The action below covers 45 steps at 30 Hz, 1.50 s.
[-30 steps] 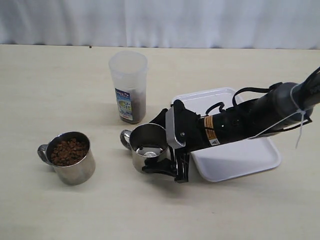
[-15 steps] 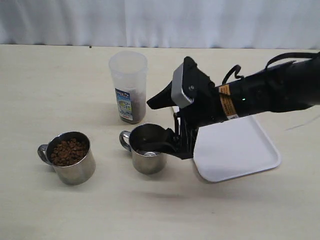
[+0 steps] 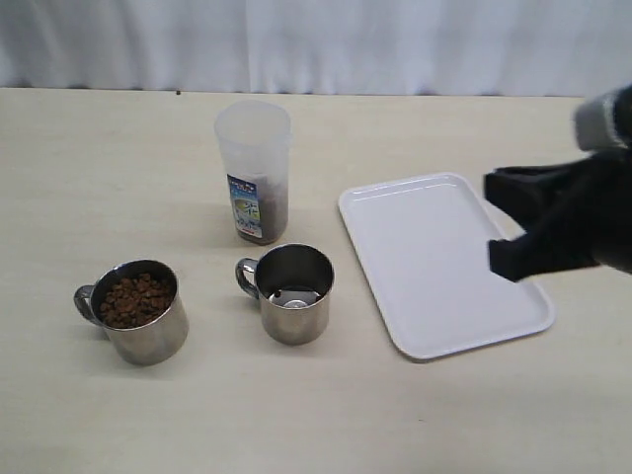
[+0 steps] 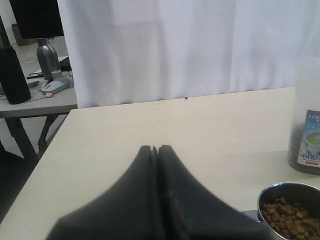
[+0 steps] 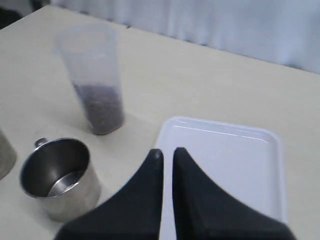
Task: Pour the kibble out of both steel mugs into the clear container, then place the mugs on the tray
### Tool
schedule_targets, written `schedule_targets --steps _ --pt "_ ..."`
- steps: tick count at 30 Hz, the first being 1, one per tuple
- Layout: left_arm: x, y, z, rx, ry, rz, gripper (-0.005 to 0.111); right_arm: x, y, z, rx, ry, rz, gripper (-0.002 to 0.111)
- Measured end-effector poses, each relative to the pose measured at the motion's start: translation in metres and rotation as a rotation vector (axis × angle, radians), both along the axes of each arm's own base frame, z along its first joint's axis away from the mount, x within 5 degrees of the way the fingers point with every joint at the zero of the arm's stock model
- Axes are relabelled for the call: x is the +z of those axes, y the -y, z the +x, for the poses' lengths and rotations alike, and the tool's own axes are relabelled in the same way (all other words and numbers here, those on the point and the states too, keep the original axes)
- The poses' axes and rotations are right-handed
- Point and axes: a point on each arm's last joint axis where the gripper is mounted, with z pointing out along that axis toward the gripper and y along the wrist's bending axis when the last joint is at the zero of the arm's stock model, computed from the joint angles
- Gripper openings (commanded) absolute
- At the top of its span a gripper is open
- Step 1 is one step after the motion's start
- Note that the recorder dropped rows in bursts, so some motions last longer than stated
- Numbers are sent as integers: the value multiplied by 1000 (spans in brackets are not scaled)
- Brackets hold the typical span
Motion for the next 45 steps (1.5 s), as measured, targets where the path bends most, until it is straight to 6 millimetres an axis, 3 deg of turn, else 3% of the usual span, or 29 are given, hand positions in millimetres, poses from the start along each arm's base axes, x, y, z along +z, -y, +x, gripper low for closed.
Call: schedule_targets --steps 6,12,21,37,45 --pt "0 0 0 0 0 0 0 -22 37 -52 -187 110 79 5" --pt "0 0 0 0 0 0 0 -36 49 -76 -227 185 129 5" --pt "0 0 0 0 0 0 0 -34 54 -85 -249 236 224 5" --pt "0 0 0 0 0 0 0 -33 55 -86 -256 246 227 5" --pt "0 0 0 0 0 0 0 -18 74 -108 -428 469 291 5"
